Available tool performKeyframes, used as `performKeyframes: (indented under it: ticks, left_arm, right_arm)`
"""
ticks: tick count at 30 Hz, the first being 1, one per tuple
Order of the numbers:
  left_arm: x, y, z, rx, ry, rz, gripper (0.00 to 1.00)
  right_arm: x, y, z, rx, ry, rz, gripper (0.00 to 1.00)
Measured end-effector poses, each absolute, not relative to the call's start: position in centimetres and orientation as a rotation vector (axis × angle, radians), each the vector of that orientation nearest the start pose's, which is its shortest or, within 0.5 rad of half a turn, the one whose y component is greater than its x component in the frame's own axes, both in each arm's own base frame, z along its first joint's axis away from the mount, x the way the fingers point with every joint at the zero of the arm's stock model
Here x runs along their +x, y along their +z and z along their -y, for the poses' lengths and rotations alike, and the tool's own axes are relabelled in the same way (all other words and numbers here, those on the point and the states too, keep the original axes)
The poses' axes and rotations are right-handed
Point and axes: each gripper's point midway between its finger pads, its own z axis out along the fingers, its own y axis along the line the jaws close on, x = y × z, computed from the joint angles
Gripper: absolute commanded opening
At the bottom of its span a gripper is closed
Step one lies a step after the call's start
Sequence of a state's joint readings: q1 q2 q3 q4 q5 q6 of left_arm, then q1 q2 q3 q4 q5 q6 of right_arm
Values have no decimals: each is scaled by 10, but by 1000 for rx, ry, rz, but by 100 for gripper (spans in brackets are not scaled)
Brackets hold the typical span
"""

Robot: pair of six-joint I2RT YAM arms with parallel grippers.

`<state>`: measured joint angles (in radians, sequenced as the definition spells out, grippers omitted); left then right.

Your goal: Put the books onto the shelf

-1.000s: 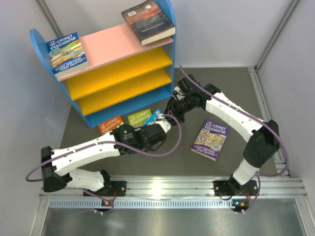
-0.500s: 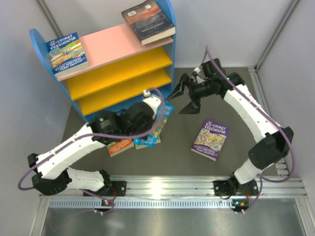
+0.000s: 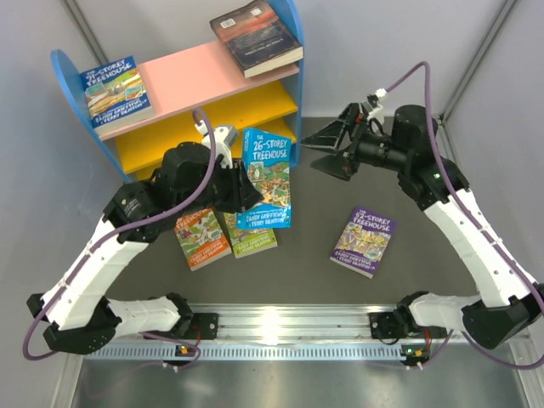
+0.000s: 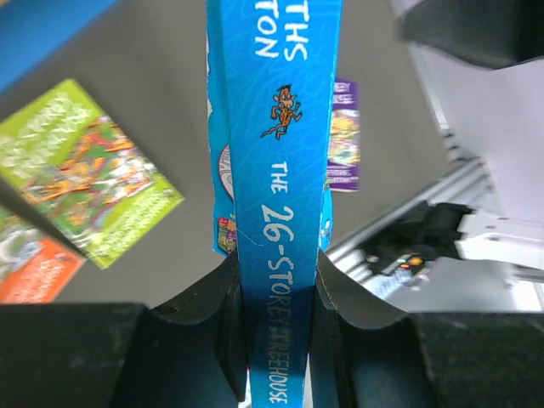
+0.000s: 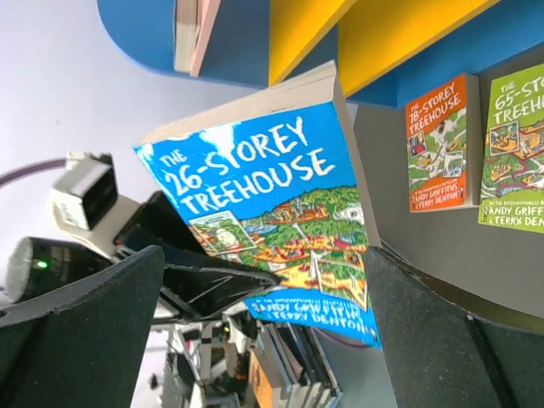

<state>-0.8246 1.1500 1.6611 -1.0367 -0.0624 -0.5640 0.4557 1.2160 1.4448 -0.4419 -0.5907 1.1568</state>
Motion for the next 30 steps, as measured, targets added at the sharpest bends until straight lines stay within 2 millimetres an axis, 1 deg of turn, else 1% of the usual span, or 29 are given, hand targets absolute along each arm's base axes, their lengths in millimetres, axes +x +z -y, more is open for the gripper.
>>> performKeyframes:
  ticks: [3, 5, 9, 11, 14, 17, 20, 24, 28, 30]
  left_arm:
    - [191, 380, 240, 216, -871, -2165, 0]
    - [191, 391, 248, 191, -950, -2140, 0]
    - [193, 417, 258, 127, -1096, -2070, 0]
    - [194, 430, 259, 97, -1153, -2033, 0]
    - [192, 444, 257, 46, -1222, -1999, 0]
    - [191, 455, 256, 3, -1276, -1972, 0]
    - [187, 466, 255, -35, -1341, -1933, 0]
    - [182, 473, 251, -85, -1411, -1888, 0]
    - [176, 486, 247, -123, -1489, -1813, 0]
    - [172, 491, 244, -140, -1524, -1772, 0]
  right_arm:
    - [248, 413, -285, 163, 1595, -2075, 100]
    - [247, 408, -292, 141, 1578, -2084, 100]
    - [249, 406, -295, 130, 1551, -2068, 100]
    - [250, 400, -294, 139, 1539, -2075, 100]
    - [251, 400, -296, 141, 1556, -2064, 100]
    - [249, 407, -299, 129, 1612, -2014, 100]
    - [245, 415, -303, 116, 1723, -1935, 100]
    - [236, 422, -309, 97, 1865, -1862, 100]
    - [225, 441, -319, 37, 1992, -1785, 100]
    - [218, 448, -324, -2, 2039, -1765, 96]
